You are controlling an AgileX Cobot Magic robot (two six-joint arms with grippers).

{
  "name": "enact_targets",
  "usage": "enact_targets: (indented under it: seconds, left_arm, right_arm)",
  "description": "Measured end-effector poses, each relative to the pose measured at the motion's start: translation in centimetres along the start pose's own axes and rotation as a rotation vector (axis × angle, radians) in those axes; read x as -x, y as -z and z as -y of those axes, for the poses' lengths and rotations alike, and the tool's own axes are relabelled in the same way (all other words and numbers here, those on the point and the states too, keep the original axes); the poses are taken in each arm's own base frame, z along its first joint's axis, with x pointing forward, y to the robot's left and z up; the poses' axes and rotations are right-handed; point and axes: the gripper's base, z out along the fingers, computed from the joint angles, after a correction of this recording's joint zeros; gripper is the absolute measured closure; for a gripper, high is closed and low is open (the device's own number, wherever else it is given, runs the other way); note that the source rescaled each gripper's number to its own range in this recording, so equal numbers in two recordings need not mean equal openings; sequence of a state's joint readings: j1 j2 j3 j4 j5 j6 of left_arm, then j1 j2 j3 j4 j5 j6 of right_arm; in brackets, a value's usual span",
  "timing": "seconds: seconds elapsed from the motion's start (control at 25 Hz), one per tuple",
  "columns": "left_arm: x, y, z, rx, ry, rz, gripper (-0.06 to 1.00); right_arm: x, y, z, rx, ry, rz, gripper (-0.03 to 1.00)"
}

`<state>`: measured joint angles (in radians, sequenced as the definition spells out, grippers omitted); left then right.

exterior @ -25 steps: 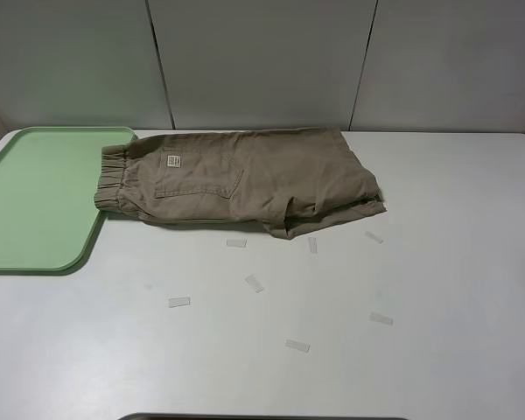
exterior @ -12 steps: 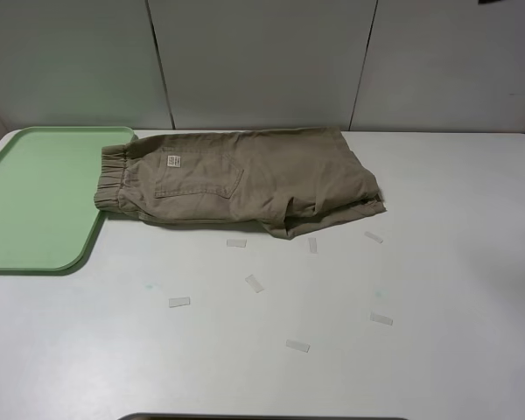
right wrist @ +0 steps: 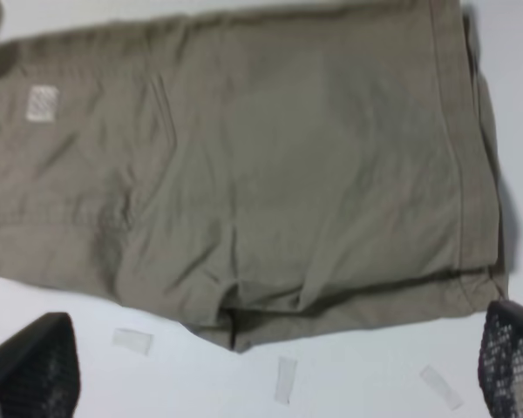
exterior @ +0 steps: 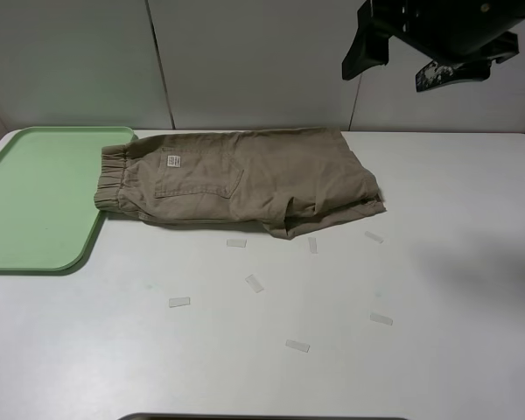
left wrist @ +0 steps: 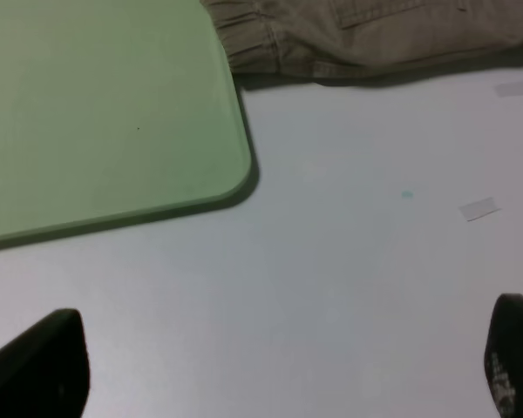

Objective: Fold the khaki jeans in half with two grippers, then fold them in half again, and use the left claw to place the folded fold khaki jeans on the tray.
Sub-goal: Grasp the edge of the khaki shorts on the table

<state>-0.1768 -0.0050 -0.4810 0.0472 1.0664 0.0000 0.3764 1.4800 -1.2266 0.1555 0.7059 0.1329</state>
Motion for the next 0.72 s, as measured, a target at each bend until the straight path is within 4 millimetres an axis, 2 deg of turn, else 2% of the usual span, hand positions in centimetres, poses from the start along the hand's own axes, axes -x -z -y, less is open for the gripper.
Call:
enact_targets:
  seconds: [0.36, 0.52, 0.72]
  left_arm:
    - [0.0, 0.0, 0.0, 0.000, 0.000, 0.003, 0.06]
    - [0.0, 0.0, 0.0, 0.001, 0.000, 0.003, 0.06]
    - [0.0, 0.0, 0.0, 0.001, 0.000, 0.003, 0.06]
  right_arm:
    - [-1.4, -8.6, 0.8, 0.019, 0.084, -0.151, -0.03]
    - [-1.8, -11.1, 0.7, 0.106, 0.145, -0.162, -0.03]
    - [0.0, -12.7, 2.2, 0.172, 0.160, -0.110, -0.03]
